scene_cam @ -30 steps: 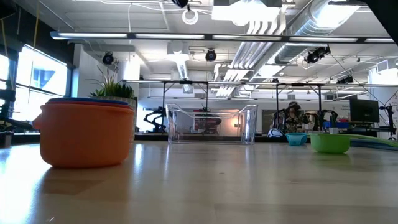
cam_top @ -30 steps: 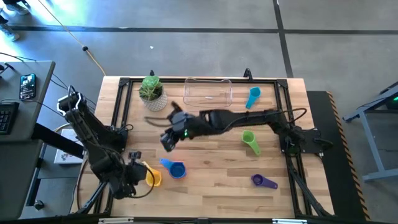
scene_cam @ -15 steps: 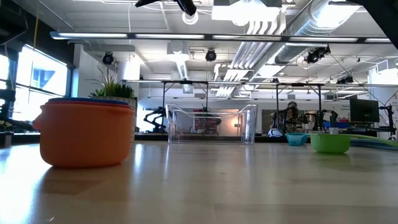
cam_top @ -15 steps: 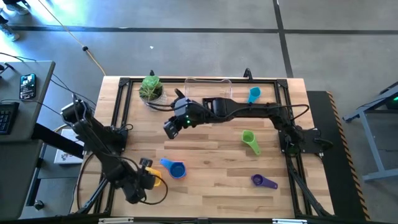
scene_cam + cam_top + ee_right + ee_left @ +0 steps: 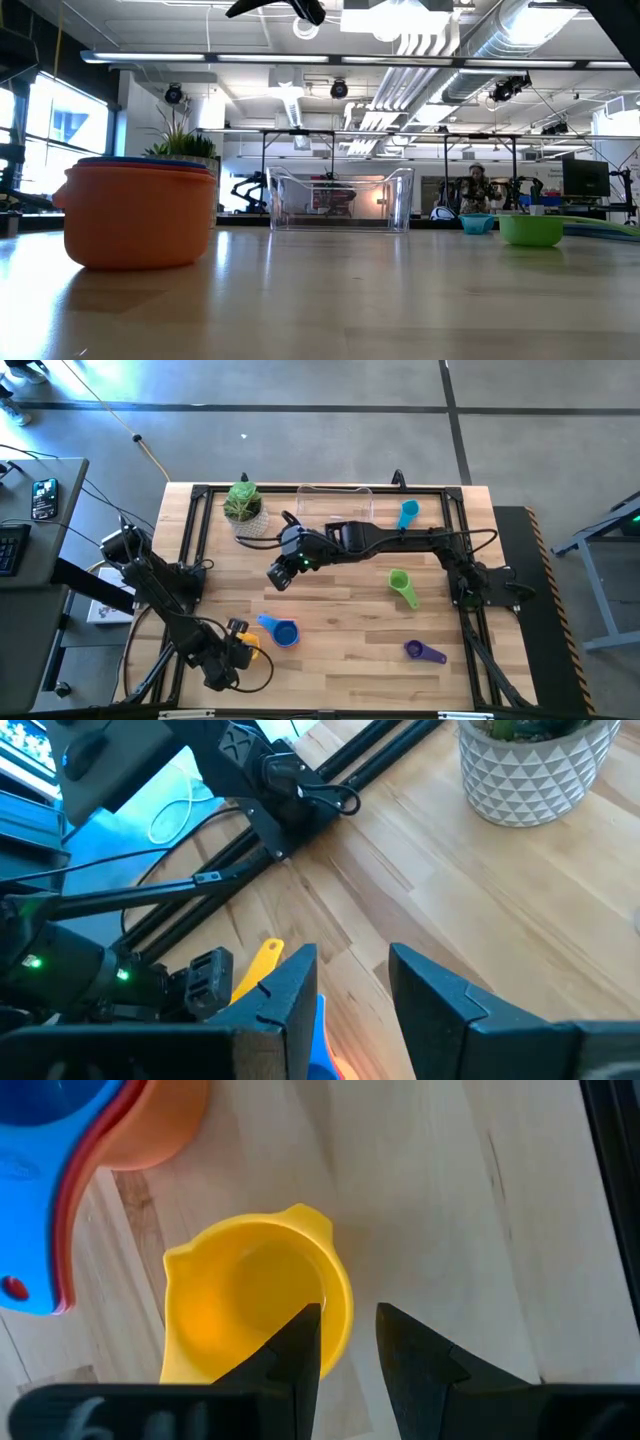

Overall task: Nest measuring cups in basket
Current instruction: Stack the yellow measuring cup on top of the blue measuring cup

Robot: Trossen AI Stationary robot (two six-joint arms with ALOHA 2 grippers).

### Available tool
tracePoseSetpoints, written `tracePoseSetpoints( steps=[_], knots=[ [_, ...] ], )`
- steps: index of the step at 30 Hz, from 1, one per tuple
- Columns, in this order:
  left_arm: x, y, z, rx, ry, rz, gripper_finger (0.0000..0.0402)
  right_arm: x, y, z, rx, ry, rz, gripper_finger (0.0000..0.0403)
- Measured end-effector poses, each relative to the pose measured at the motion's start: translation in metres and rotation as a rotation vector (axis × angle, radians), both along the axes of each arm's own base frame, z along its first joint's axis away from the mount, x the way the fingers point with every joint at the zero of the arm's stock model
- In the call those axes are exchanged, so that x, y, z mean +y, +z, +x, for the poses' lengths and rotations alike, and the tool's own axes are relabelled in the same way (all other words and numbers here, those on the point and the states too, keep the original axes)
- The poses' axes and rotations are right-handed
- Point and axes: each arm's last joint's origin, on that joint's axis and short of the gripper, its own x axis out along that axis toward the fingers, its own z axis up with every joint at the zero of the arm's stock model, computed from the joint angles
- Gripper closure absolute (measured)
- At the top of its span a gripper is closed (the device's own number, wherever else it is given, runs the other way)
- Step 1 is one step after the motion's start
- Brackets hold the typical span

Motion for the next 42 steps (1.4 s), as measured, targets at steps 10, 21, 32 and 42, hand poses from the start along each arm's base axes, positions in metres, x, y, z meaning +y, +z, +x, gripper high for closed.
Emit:
tracePoseSetpoints(
  steps=[10,21,32,42],
  knots=[
    [-0.001,0.000,0.000,-0.005,0.000,-0.006,0.0312,0.000,0.000,0.000,0.000,-0.001,-0.001,0.0284],
    [0.001,-0.010,-0.001,-0.025,0.011,-0.029,0.0312,0.000,0.000,0.000,0.000,-0.002,0.000,0.0284],
    [0.004,-0.013,0.000,-0.025,0.030,-0.023,0.0312,0.000,0.000,0.000,-0.001,-0.006,0.005,0.0284],
    [0.002,-0.020,0.009,-0.007,0.024,-0.057,0.0312,0.000,0.000,0.000,-0.001,-0.006,0.005,0.0284]
  ],
)
